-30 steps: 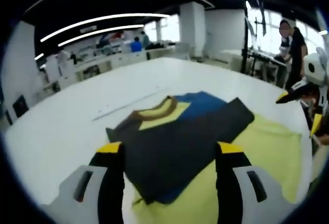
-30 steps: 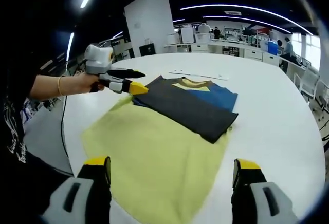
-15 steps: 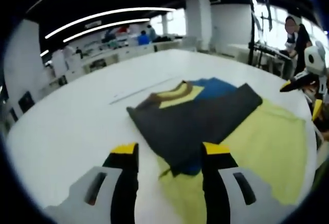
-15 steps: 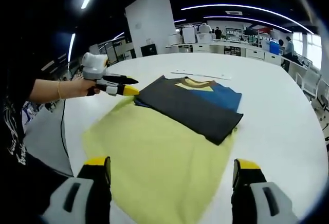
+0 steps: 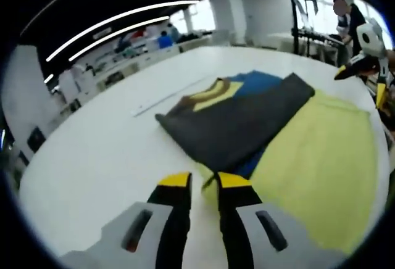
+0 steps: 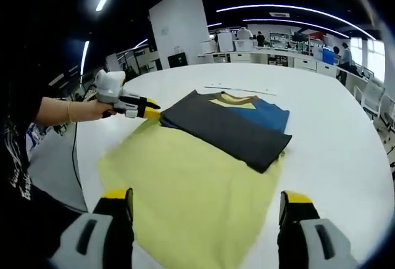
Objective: Fold the garment on the visible template until the final outline fits inside the template.
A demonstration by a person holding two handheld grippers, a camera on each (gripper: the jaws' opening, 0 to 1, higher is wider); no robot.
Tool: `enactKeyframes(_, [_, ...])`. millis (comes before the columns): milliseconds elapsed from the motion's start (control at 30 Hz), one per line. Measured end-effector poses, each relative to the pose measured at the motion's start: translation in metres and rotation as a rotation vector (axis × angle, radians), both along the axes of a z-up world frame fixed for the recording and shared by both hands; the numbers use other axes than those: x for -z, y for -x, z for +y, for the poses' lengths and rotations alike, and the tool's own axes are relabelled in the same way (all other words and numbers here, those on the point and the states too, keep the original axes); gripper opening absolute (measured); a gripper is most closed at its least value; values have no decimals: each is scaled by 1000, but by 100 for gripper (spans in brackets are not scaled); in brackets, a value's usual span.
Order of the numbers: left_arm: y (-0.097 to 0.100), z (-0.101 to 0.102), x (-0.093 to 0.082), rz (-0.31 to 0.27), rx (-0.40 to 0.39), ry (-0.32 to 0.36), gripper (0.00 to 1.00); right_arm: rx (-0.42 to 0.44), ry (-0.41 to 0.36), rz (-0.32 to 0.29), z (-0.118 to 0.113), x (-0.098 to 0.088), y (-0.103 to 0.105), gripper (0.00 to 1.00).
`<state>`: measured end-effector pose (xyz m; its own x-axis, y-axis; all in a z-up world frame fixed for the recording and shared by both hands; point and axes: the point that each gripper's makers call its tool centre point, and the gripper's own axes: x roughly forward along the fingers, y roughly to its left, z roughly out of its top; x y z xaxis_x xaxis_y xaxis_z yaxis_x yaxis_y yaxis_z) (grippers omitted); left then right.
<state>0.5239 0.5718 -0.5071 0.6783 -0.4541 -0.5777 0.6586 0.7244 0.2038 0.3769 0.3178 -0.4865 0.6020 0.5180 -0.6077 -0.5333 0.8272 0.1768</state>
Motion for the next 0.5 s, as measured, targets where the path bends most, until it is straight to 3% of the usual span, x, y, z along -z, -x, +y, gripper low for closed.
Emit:
enactKeyframes(100, [1,-1,5,-10,18,-47,8,-2,-6,7,3,2,0,99])
enactKeyframes(333, [2,-3,9,-9,10,-75,0,-3,-11,8,6,1,0,99])
enactKeyframes(500, [0,4,9,3,-57,-5,0,-15,-16,5,9,1,1,99])
